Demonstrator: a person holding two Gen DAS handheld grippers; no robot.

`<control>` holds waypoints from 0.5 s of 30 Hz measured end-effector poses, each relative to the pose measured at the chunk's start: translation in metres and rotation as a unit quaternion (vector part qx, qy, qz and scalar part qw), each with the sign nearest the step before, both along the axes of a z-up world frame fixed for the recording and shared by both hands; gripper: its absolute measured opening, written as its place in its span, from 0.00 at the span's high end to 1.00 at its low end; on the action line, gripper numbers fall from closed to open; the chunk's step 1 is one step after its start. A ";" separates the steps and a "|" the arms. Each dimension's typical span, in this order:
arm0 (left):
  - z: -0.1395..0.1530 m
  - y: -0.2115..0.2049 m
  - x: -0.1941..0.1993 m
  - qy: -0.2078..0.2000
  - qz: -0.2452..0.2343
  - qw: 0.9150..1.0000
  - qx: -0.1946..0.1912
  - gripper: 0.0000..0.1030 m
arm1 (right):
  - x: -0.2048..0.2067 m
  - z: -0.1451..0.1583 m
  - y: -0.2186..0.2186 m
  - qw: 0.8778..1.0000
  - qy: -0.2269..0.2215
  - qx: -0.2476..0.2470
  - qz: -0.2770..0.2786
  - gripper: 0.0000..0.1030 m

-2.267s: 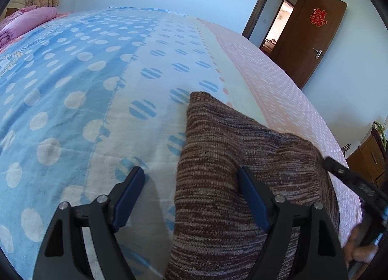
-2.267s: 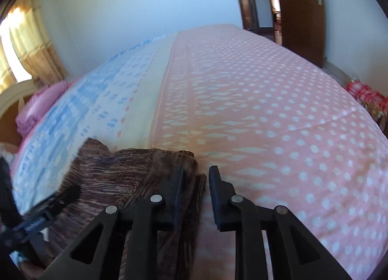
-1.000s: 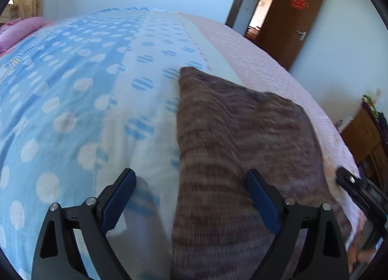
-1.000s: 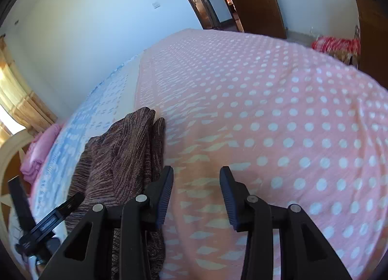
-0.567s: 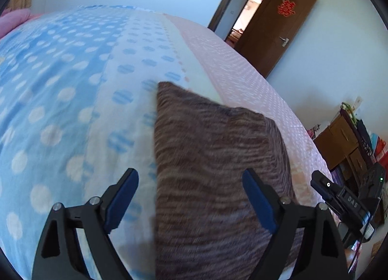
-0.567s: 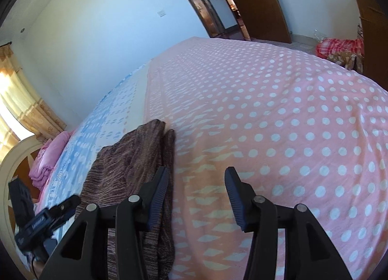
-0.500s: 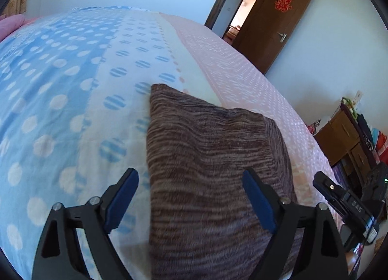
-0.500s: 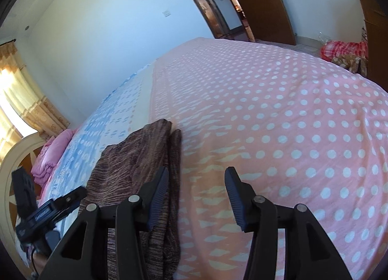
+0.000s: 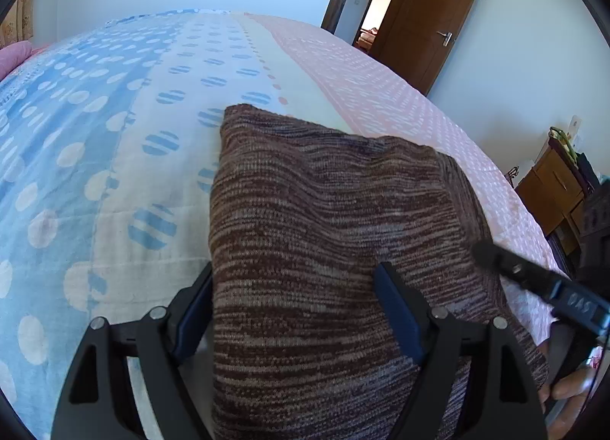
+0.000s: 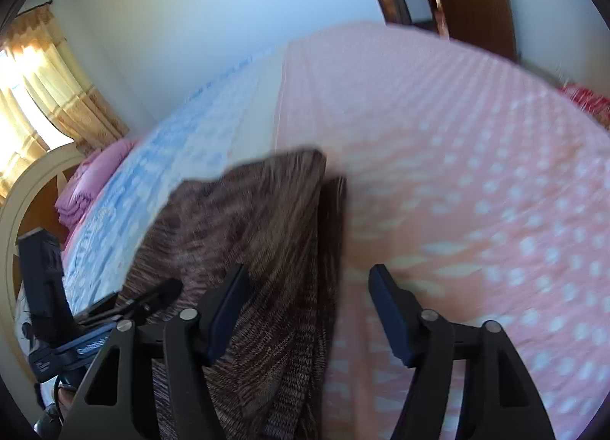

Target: Fold small clothes

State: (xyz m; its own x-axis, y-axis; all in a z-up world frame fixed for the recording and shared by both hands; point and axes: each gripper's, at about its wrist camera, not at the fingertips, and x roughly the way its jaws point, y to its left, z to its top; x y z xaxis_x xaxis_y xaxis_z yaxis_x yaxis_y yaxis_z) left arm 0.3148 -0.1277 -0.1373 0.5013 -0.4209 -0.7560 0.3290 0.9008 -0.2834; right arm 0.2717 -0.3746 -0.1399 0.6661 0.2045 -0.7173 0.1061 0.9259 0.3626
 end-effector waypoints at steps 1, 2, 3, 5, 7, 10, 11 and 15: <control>-0.001 0.000 0.000 0.000 0.000 1.000 0.000 0.19 | 0.001 0.002 0.004 1.000 -0.002 -0.011 0.000 0.29; -0.001 -0.001 0.001 0.000 0.000 1.000 -0.001 0.18 | 0.002 0.002 0.010 1.000 -0.003 -0.021 0.005 0.28; -0.001 -0.003 0.002 0.000 -0.001 1.000 0.000 0.17 | 0.003 0.002 0.014 1.000 -0.002 -0.028 0.012 0.28; -0.001 -0.004 0.002 -0.002 -0.002 1.000 0.003 0.17 | 0.004 0.002 0.019 0.999 -0.002 -0.036 0.018 0.28; -0.001 -0.003 0.004 -0.001 -0.002 1.000 0.001 0.17 | 0.004 0.001 0.020 0.999 -0.001 -0.035 0.021 0.30; -0.001 -0.002 0.005 0.000 -0.003 1.000 -0.004 0.20 | 0.006 0.000 0.029 0.998 -0.002 -0.022 0.053 0.50; 0.000 -0.002 0.005 -0.001 -0.004 1.000 -0.006 0.22 | 0.006 -0.001 0.034 0.998 -0.002 -0.024 0.064 0.55; 0.001 -0.001 0.002 -0.005 0.000 1.000 -0.005 0.29 | 0.005 0.001 0.044 0.996 -0.010 -0.050 0.074 0.58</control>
State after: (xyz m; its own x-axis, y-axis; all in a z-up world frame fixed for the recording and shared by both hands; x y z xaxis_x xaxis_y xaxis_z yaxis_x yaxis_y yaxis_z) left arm 0.3168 -0.1292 -0.1367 0.5095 -0.4279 -0.7466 0.3320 0.8982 -0.2882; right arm 0.2767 -0.3304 -0.1391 0.6479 0.2301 -0.7262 -0.0412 0.9625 0.2682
